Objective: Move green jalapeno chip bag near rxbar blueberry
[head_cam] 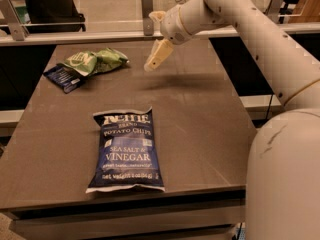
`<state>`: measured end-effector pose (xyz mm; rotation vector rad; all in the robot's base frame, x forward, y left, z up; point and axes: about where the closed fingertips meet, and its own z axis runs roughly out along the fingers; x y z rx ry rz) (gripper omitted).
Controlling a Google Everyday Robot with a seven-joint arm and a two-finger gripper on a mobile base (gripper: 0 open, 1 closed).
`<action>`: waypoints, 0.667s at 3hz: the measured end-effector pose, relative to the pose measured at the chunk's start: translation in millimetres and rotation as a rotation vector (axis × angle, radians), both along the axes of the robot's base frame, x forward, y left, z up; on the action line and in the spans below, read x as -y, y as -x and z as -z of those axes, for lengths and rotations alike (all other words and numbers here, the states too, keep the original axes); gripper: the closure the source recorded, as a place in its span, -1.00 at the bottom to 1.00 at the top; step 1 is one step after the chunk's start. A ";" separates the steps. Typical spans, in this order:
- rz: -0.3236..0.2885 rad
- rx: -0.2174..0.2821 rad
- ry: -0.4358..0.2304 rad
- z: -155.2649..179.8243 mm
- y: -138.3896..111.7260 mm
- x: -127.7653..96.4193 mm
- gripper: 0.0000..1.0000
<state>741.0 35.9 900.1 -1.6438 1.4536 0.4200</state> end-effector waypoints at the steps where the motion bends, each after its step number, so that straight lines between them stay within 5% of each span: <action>1: 0.094 0.041 0.041 -12.3 -7.6 56.9 -1.00; 2: 0.097 0.040 0.043 -11.6 -7.7 59.4 -1.00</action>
Offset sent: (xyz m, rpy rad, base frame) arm 0.0062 -0.0456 0.0100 -0.0335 -0.0335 -0.0753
